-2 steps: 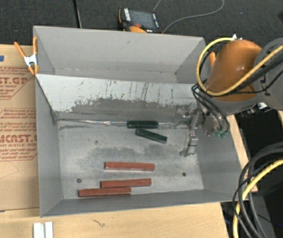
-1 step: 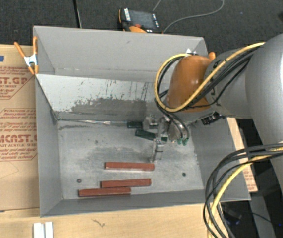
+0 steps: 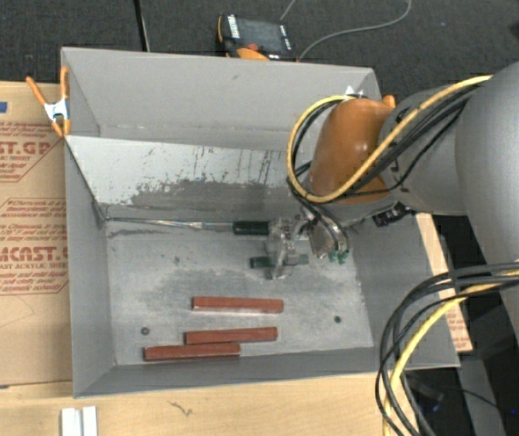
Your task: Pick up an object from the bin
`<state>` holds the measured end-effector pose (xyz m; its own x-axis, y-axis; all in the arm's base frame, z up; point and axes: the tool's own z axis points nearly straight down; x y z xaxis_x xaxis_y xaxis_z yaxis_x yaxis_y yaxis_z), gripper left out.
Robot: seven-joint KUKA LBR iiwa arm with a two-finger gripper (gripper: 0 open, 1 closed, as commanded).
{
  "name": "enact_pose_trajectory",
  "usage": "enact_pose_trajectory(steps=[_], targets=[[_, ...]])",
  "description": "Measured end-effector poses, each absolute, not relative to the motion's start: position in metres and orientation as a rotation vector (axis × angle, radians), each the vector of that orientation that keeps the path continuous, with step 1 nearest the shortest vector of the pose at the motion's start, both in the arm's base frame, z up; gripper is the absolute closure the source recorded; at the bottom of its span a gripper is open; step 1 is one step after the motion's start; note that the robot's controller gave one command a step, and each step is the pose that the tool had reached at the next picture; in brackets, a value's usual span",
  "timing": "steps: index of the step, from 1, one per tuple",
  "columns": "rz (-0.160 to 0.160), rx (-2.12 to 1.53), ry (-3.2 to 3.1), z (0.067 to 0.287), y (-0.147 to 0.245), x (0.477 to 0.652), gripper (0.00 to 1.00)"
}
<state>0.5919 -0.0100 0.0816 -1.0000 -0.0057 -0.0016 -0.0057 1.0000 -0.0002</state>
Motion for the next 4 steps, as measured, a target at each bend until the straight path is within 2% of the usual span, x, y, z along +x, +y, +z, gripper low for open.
enact_pose_trajectory(steps=[1,2,3,4], targets=[[-0.001,-0.009,3.140,0.082,-0.010,0.592,0.00],[-0.001,-0.083,3.136,0.071,0.011,0.594,0.00],[-0.001,-0.082,3.136,0.071,0.011,0.594,1.00],[-0.002,-0.110,3.130,0.256,-0.016,0.546,1.00]])
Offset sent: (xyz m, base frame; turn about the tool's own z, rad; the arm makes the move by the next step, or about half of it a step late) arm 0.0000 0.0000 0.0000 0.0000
